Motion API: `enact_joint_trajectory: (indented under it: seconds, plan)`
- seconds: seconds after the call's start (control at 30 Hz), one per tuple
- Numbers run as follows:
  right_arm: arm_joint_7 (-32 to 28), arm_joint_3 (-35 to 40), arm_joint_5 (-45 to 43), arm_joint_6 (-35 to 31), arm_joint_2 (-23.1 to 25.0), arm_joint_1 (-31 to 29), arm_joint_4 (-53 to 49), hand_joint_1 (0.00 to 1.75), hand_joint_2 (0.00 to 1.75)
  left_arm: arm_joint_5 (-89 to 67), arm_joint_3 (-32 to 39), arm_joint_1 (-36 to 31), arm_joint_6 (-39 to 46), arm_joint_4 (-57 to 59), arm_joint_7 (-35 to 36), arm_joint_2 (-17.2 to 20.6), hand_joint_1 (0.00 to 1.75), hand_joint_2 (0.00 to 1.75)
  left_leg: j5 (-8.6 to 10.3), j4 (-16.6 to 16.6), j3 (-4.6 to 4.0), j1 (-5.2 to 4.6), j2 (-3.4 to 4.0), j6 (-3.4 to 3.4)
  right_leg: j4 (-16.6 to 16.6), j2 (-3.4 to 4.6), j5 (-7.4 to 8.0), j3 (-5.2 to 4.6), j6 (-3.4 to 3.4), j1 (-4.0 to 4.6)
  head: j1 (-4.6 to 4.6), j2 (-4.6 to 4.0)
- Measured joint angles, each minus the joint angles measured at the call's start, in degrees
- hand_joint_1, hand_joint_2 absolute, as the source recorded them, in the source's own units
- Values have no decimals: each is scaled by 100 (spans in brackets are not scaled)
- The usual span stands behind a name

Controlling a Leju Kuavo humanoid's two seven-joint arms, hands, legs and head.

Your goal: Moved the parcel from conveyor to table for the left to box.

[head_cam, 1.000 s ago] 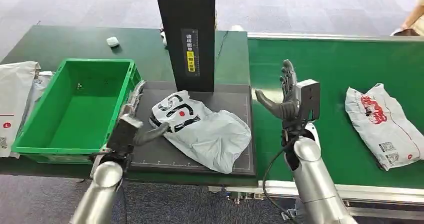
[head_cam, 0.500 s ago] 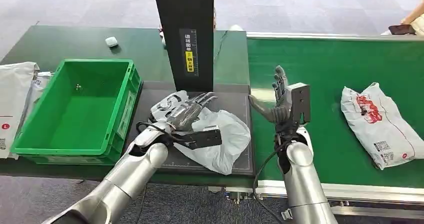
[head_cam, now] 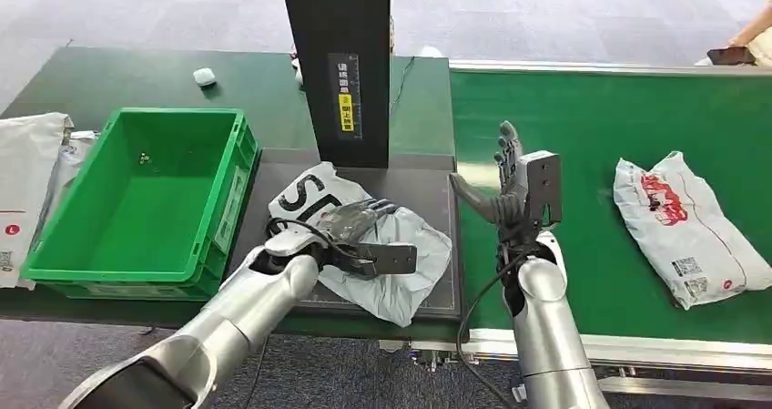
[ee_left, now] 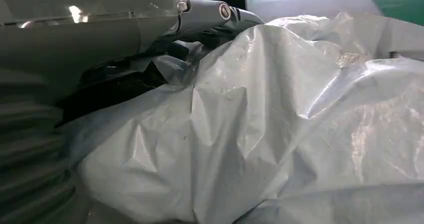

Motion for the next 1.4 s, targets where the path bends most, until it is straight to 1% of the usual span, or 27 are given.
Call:
enact_joint_trajectory:
  seconds: [0.7, 0.73, 0.87, 1.0, 1.4]
  plan:
    - [-2, -33, 0, 0, 39, -13, 37, 0, 175, -11, -9, -66, 0, 157, 2, -42, 0, 175, 0, 0, 6, 0, 0, 0, 0, 0, 0, 6, 0, 0, 2, 0]
    - [-2, -35, 0, 0, 39, -13, 35, 0, 175, -11, -9, -66, 0, 157, 0, -42, 175, 175, 0, 0, 6, 0, 0, 0, 0, 0, 0, 6, 0, 0, 0, 0]
    - [-4, -39, 0, -7, 39, -13, 37, 0, 175, -35, -11, -66, -24, 159, 18, -42, 175, 175, 0, 0, 7, 0, 0, 0, 0, 0, 0, 6, 0, 1, 0, 0]
    - [-85, -85, -11, -107, 37, -12, 37, 0, 175, -348, -216, -231, -293, 221, 240, -87, 175, 175, 0, 0, 11, 0, 0, 0, 0, -1, 0, 10, 0, -1, 0, 0]
    - [-103, -153, -15, -105, 37, -14, 39, 0, 175, -391, -409, -361, -302, 306, 306, -109, 175, 175, 1, 0, 15, 0, 0, 0, 0, 0, 1, 14, -1, 2, 0, 0]
